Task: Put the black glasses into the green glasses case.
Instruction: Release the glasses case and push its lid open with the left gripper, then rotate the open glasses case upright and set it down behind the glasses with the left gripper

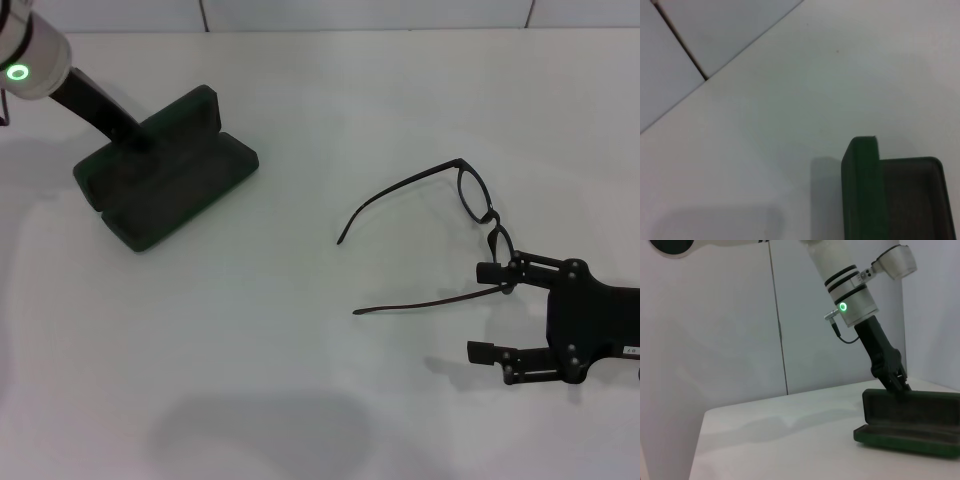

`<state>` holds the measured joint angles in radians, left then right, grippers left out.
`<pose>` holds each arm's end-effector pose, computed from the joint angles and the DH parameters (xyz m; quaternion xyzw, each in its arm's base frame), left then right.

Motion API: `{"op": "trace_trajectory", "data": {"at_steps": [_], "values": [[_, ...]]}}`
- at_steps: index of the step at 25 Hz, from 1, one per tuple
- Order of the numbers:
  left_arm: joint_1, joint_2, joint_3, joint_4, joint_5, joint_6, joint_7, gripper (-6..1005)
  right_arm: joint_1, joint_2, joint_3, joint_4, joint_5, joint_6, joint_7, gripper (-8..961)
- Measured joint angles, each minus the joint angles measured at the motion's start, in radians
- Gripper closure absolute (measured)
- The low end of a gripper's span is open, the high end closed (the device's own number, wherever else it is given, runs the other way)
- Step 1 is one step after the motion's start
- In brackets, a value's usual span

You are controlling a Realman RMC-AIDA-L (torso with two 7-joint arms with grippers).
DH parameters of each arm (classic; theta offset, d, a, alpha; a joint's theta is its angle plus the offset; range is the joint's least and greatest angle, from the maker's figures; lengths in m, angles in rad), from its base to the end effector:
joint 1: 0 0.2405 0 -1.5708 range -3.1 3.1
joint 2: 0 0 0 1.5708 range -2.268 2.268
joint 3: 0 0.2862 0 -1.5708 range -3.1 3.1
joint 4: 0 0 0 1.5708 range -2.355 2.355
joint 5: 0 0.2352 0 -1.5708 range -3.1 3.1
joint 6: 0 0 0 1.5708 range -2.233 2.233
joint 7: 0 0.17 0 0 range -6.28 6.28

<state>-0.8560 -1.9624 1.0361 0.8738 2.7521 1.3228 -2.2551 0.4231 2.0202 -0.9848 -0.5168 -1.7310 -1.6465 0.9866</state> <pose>-0.2546 0.4922 0.0230 -0.9006 -0.2963 0.1902 0.2548 0.3009 0.3159 -0.0562 -0.9543 0.0723 0.2770 0.0859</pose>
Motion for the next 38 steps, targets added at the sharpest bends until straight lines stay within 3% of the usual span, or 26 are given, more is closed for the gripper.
{"op": "trace_trajectory", "data": {"at_steps": [2,8,15,22,31,38], "values": [[-0.003,0.000,0.000,0.000,0.001,0.000,0.000,524,0.000,0.000,0.000,0.000,0.000,0.000,0.000,80],[-0.006,-0.003,0.001,0.003,0.002,0.009,0.008,786,0.000,0.000,0.000,0.000,0.000,0.001,0.001,80],[0.009,-0.019,0.001,0.061,-0.054,0.060,0.141,808,-0.006,0.000,0.000,0.000,0.002,0.001,0.001,81],[0.049,-0.063,0.020,0.194,-0.144,0.099,0.324,807,-0.012,0.001,0.000,0.000,0.003,0.001,0.001,81],[0.048,-0.114,0.140,0.208,-0.113,-0.058,0.379,806,-0.018,0.001,0.000,0.012,0.005,-0.007,-0.005,80],[0.050,-0.123,0.169,0.186,-0.131,-0.076,0.382,805,-0.031,-0.002,0.000,0.012,0.006,-0.014,-0.003,80]]}}
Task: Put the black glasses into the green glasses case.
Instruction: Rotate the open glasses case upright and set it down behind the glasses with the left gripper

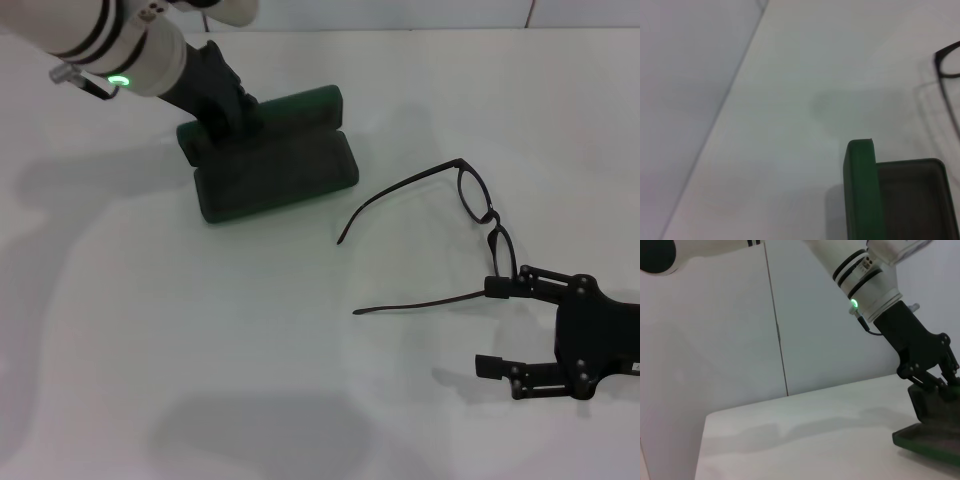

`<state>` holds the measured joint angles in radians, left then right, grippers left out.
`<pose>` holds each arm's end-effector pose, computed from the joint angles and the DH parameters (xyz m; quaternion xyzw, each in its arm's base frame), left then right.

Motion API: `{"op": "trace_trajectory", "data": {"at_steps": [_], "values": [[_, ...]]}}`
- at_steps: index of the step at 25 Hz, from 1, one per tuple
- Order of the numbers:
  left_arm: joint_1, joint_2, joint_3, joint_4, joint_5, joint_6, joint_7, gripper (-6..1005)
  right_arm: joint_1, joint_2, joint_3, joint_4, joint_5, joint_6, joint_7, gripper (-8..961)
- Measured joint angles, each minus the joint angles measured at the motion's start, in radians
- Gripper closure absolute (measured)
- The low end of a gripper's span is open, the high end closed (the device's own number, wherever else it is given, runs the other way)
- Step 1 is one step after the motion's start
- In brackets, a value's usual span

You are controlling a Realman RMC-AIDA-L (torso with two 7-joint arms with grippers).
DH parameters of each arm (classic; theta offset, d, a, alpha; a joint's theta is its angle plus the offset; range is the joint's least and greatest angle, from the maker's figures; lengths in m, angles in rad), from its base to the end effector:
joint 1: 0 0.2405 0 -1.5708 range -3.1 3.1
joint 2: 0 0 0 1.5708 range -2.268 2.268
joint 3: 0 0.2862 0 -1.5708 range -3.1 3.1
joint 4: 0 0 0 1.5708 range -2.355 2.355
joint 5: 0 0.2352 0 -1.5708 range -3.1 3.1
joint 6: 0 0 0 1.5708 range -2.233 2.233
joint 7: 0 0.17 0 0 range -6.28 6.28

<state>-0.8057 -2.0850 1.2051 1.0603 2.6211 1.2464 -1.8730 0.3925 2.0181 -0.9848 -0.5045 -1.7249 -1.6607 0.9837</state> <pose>-0.1836 0.4809 -0.0376 -0.9618 -0.0238 0.1627 0.2189 0.3100 0.3038 -0.0560 -0.9513 0.0889 0.2826 0.0855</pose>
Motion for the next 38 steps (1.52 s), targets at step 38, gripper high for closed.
{"op": "trace_trajectory", "data": {"at_steps": [38], "values": [[0.032,-0.005,0.112,0.027,-0.014,-0.043,-0.016,800,0.000,-0.001,0.002,0.000,0.001,-0.005,0.003,81]]}}
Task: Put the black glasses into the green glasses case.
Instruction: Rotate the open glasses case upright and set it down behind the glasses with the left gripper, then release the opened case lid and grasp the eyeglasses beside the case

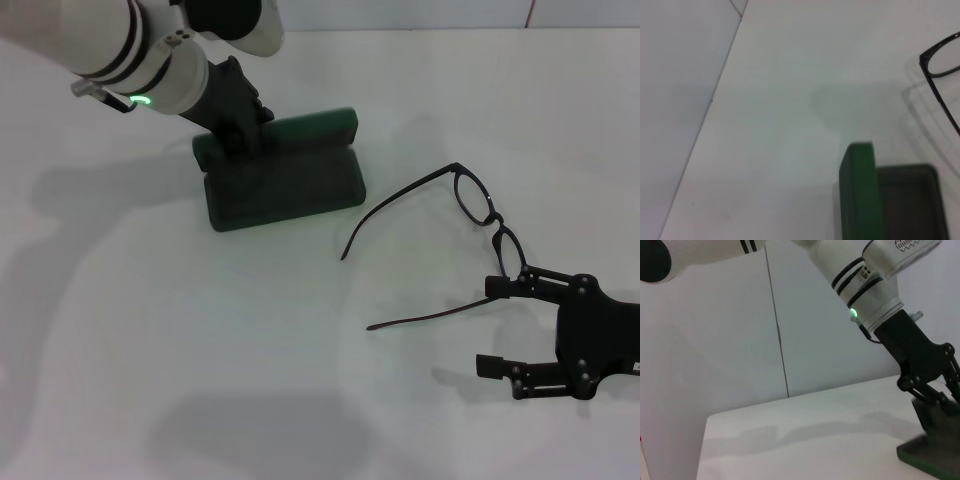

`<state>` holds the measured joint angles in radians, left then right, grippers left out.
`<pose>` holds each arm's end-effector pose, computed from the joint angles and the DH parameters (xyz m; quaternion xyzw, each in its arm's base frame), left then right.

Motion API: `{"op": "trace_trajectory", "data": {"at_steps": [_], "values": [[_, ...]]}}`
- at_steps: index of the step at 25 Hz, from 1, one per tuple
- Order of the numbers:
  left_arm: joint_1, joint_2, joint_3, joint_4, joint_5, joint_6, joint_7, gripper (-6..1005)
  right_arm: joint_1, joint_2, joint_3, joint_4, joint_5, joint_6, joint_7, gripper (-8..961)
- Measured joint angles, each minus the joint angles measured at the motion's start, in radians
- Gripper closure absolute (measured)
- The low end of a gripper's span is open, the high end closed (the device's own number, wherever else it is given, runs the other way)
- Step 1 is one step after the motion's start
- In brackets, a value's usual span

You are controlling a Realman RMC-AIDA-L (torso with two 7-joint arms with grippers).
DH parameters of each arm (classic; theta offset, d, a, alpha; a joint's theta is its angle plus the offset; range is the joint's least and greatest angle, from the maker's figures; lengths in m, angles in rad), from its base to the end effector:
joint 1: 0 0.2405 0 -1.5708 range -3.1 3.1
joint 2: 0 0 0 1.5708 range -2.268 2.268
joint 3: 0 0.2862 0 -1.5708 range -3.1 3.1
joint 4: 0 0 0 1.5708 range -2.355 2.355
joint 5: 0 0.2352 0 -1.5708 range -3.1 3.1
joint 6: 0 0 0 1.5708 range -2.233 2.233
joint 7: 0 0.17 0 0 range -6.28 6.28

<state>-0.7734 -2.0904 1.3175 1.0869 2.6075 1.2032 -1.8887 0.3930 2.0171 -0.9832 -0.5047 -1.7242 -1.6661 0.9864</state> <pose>-0.1798 0.4727 -0.0547 -0.9611 0.0057 0.1738 0.2148 0.3095 0.3037 -0.0551 -0.9508 0.0891 0.2845 0.0843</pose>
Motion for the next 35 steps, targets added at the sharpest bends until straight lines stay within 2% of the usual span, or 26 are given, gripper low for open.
{"op": "trace_trajectory", "data": {"at_steps": [2,9,12,16,17,22,24,25,27,31,35], "values": [[-0.002,0.000,0.001,-0.003,0.003,0.002,-0.004,800,-0.001,0.000,0.000,0.000,0.000,0.000,0.000,81],[0.004,0.000,0.009,0.007,-0.006,0.002,-0.021,622,-0.001,0.000,0.000,0.000,0.000,0.000,0.000,81],[0.021,0.000,-0.018,0.041,-0.034,0.003,-0.054,568,-0.001,0.000,0.002,0.000,0.000,0.000,0.000,80],[0.053,0.007,-0.113,0.082,-0.136,0.037,-0.073,495,-0.001,0.000,0.004,0.000,0.000,-0.001,0.001,84],[0.056,0.010,-0.140,0.082,-0.159,0.057,-0.074,448,-0.002,0.000,0.005,0.000,0.000,-0.002,0.001,85],[0.087,0.021,-0.349,-0.024,-0.286,0.203,-0.035,238,-0.002,-0.003,0.011,-0.003,0.001,-0.013,0.031,88],[0.132,0.024,-0.408,-0.072,-0.353,0.224,0.018,193,-0.002,-0.003,0.011,-0.004,0.001,-0.008,0.044,89],[0.178,0.025,-0.440,-0.095,-0.405,0.231,0.065,170,-0.002,-0.004,0.012,-0.004,0.001,-0.004,0.049,90],[0.243,0.026,-0.466,-0.111,-0.487,0.250,0.133,125,-0.002,-0.004,0.020,-0.006,0.001,0.001,0.052,91],[0.399,0.037,-0.478,-0.110,-0.661,0.362,0.268,127,-0.002,-0.008,0.046,-0.010,0.001,0.002,0.066,94],[0.488,0.037,-0.483,-0.106,-0.677,0.418,0.325,129,0.006,-0.028,0.062,-0.021,0.001,0.005,0.139,96]]}}
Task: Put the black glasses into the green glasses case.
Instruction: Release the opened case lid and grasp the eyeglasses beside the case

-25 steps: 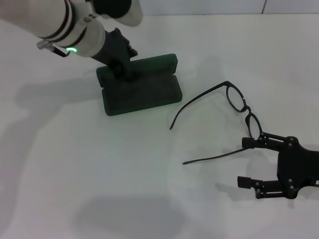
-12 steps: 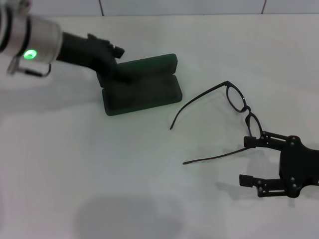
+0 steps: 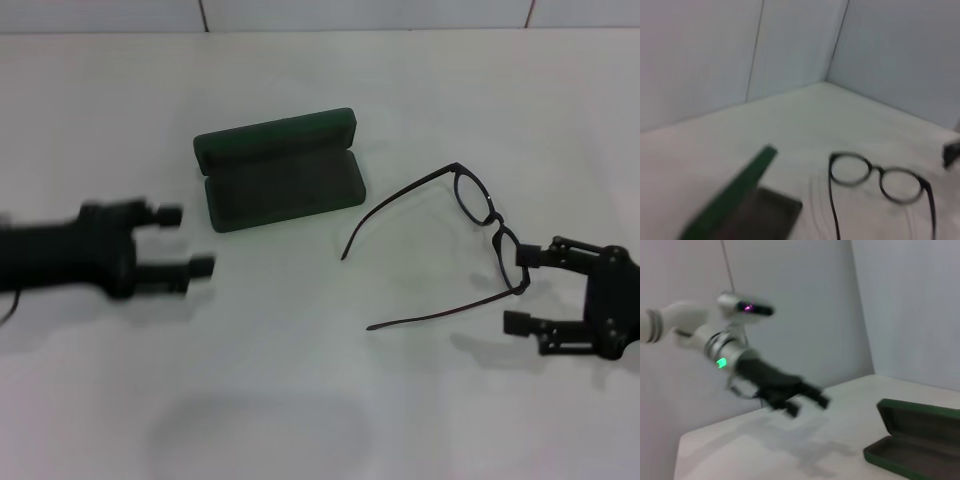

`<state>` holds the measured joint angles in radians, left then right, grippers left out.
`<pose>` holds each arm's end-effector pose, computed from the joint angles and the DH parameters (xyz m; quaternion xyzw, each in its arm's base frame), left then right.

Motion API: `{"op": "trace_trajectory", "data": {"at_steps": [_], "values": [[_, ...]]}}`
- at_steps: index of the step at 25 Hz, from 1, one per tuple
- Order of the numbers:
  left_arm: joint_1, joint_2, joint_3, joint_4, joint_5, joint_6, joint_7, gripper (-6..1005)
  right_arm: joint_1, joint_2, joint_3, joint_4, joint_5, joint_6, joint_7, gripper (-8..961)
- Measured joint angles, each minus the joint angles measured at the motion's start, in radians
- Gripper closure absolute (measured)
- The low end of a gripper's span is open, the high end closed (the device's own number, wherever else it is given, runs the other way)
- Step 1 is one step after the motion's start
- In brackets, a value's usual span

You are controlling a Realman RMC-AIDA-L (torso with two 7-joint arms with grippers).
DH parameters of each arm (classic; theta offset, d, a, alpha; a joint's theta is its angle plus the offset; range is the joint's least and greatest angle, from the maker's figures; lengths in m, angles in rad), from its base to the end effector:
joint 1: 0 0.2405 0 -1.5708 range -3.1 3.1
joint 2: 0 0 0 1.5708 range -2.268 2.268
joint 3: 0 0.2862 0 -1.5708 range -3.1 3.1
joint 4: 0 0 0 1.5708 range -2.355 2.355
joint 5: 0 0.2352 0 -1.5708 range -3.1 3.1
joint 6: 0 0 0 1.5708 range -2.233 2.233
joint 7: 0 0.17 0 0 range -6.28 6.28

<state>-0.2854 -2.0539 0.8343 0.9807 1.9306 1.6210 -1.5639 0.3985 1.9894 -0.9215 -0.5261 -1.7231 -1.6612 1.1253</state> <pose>-0.3241 0.3261 0.0139 -0.9358 -0.2507 -0.1927 0.1558 0.3155 0.3188 -0.0314 -0.9407 0.1465 0.2882 0.1029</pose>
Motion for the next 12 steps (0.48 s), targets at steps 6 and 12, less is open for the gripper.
{"op": "trace_trajectory", "data": {"at_steps": [6,12], "values": [[0.114,-0.020,-0.002,-0.063,-0.003,0.046,0.215,131,0.023,-0.037,0.000,-0.121,-0.029,0.033,0.260,100],[0.136,-0.011,-0.036,-0.203,-0.001,0.053,0.371,134,0.119,-0.085,-0.001,-0.203,-0.144,0.058,0.584,103]]}}
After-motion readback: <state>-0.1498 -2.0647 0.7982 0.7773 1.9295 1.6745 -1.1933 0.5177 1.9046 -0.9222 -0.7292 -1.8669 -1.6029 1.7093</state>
